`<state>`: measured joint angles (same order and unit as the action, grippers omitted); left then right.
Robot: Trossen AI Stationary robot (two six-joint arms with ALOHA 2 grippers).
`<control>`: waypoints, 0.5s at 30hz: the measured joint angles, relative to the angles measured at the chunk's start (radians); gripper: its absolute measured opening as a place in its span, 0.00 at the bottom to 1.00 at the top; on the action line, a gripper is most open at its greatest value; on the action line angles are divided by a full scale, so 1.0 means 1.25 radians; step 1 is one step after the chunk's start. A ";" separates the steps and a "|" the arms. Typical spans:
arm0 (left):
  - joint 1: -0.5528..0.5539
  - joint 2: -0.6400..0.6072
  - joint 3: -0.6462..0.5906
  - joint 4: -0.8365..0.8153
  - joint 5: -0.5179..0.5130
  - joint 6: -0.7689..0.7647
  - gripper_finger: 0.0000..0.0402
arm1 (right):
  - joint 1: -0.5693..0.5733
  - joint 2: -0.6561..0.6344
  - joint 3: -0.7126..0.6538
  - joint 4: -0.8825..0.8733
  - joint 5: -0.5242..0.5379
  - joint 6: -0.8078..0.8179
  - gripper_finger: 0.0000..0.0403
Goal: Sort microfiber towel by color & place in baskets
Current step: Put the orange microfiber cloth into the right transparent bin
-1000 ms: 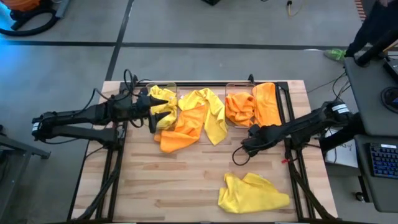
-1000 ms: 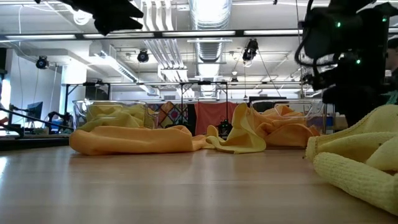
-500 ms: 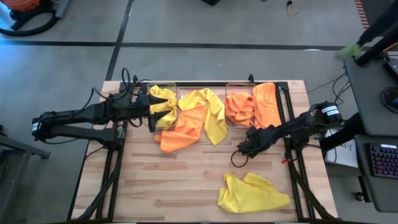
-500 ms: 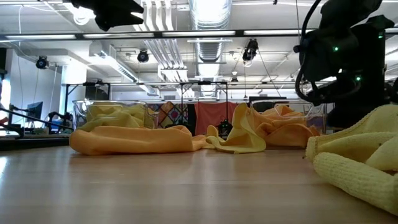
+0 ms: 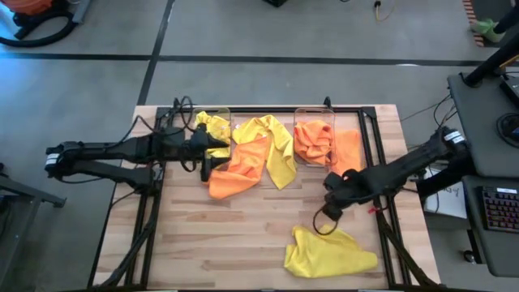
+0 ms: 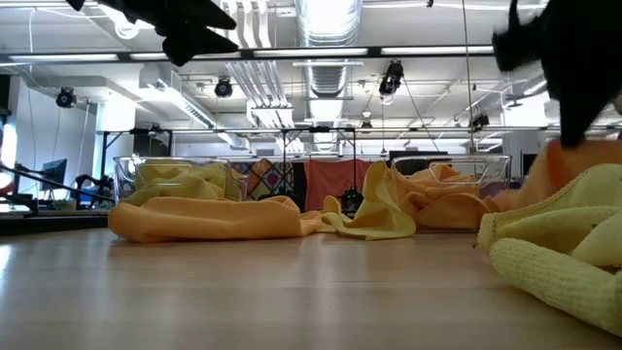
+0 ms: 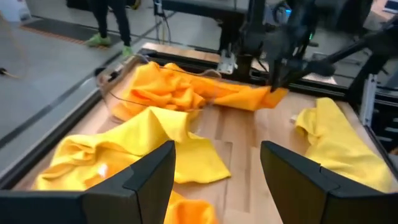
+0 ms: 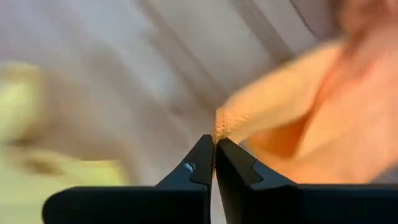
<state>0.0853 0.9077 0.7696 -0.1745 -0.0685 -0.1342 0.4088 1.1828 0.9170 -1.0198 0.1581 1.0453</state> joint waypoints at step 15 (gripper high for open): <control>-0.082 0.102 -0.001 0.146 0.008 0.006 0.55 | 0.115 -0.048 0.188 0.271 0.392 -0.379 0.02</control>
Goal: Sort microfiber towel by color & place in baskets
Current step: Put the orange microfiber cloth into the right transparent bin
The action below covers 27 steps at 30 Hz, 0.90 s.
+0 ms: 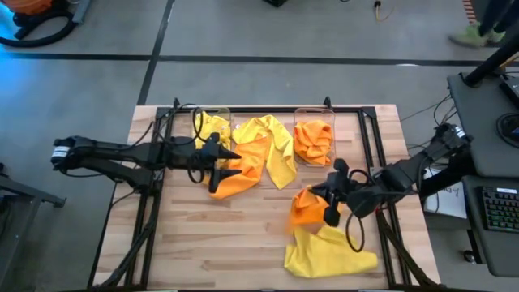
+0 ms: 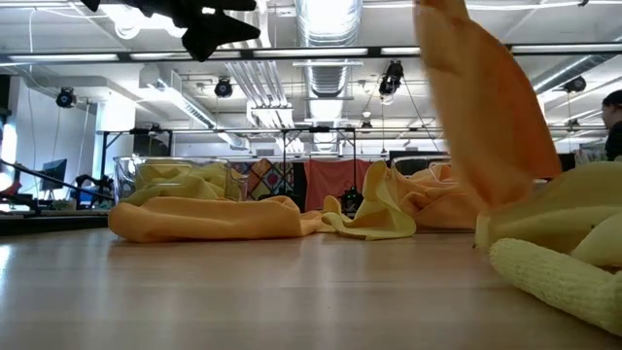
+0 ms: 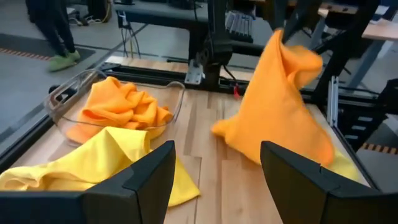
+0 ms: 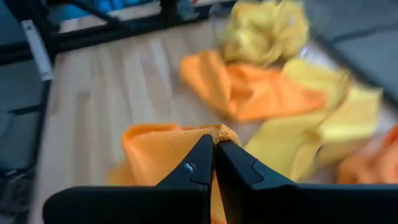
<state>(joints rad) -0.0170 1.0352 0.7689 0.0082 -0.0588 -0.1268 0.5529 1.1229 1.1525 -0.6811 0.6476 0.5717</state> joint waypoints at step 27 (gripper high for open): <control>0.001 0.024 0.000 0.013 -0.009 0.050 0.55 | -0.117 -0.016 0.212 0.047 0.612 -0.461 0.02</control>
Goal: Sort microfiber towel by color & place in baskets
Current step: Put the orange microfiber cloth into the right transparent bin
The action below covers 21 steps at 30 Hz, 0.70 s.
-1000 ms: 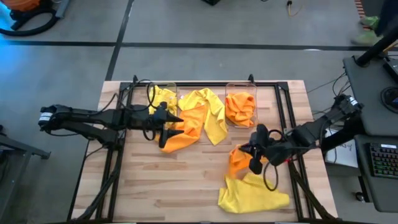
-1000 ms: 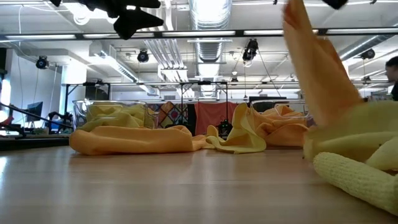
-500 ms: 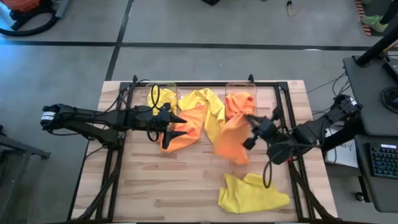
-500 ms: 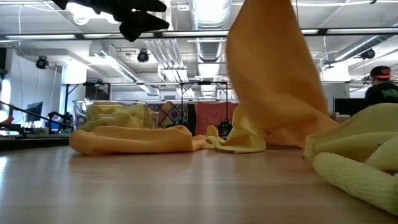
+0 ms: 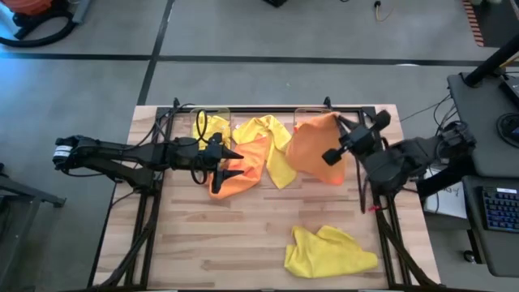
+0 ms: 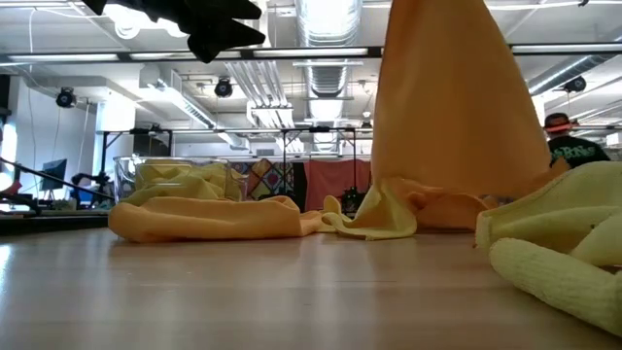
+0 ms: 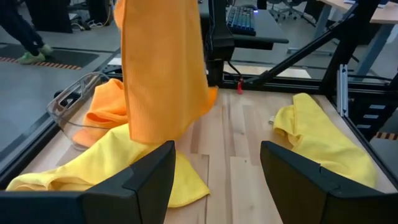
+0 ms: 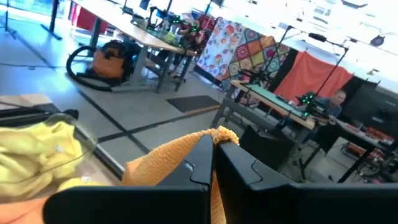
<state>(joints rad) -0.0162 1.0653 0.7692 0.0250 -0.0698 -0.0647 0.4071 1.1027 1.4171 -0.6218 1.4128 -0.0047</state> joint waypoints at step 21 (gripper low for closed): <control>0.000 -0.001 0.000 0.001 -0.001 0.003 0.55 | -0.272 0.015 0.079 0.456 -0.256 -0.509 0.02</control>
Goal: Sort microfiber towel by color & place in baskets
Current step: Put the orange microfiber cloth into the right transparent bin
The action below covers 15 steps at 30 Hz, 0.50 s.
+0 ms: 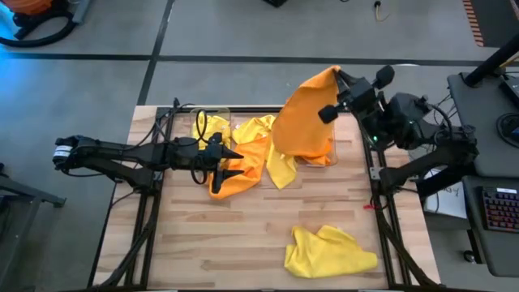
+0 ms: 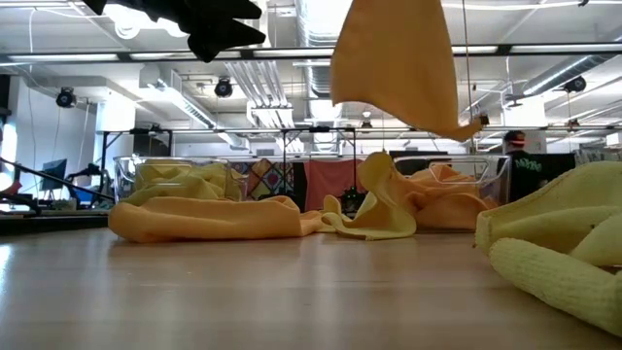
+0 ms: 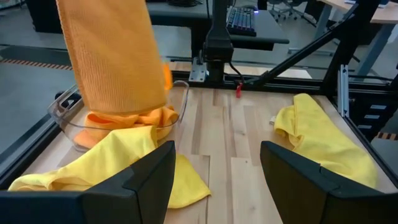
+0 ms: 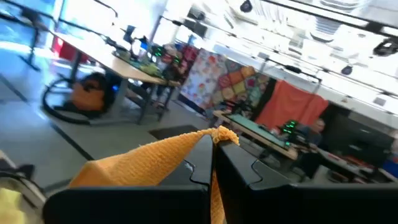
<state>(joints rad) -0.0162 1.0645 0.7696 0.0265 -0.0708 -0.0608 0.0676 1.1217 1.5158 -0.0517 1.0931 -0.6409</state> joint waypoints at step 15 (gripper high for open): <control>0.034 -0.018 0.107 -0.127 -0.023 0.182 0.55 | -0.223 -0.060 -0.120 -0.203 -0.200 0.291 0.02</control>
<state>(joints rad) 0.0266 1.0414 0.9033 -0.1327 -0.0990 0.1665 -0.2109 1.0468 1.3652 -0.3054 0.8432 -0.2774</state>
